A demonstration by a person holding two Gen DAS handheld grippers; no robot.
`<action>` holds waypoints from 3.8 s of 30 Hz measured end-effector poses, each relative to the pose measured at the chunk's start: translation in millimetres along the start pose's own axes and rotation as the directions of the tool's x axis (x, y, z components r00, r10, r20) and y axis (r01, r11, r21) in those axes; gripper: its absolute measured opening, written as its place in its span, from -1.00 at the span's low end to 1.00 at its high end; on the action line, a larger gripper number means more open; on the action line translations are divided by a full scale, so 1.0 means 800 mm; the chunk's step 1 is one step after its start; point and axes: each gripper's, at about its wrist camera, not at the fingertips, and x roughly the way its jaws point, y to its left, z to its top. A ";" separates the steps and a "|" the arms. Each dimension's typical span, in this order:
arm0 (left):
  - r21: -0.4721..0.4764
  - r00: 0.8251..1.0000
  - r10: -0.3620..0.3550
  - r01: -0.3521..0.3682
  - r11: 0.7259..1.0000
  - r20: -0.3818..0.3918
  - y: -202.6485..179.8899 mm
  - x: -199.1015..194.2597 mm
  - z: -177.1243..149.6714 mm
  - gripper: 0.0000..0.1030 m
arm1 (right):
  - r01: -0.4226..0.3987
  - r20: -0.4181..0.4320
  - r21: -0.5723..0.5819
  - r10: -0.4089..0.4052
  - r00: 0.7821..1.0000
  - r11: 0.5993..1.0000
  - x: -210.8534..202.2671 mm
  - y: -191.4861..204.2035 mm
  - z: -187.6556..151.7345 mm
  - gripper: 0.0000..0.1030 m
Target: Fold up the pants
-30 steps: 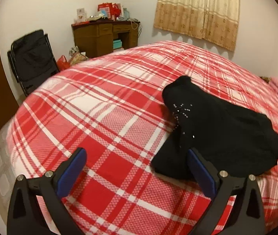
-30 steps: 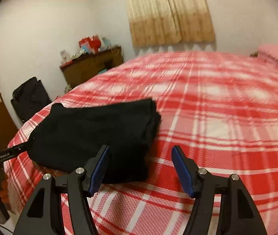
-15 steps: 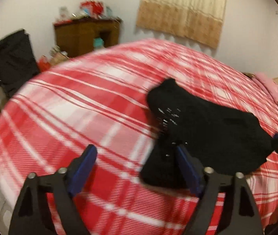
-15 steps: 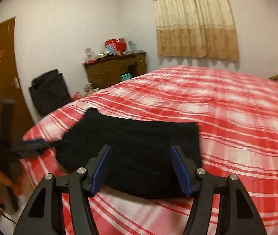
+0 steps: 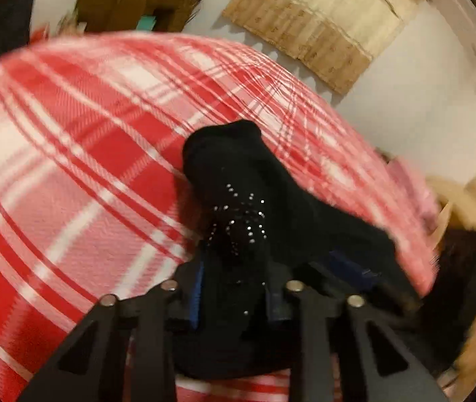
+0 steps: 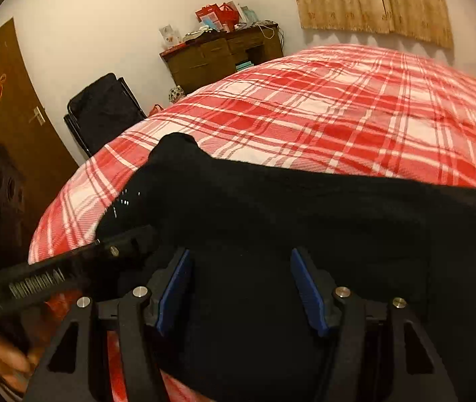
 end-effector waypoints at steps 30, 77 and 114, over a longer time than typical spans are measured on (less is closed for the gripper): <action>0.116 0.866 0.416 -0.460 0.880 0.277 -0.010 -0.106 -0.015 0.31 | 0.011 -0.036 -0.250 -0.021 0.999 0.968 0.048 0.093 0.026 0.34; 0.415 0.847 0.262 -0.468 0.780 0.463 -0.154 -0.225 -0.195 1.00 | 0.269 0.359 0.262 -0.352 0.864 0.927 -0.340 0.088 -0.176 0.40; 0.389 0.811 0.277 -0.509 0.767 0.515 -0.164 -0.251 -0.209 1.00 | 0.295 0.404 0.259 -0.381 0.832 0.920 -0.362 0.108 -0.196 0.44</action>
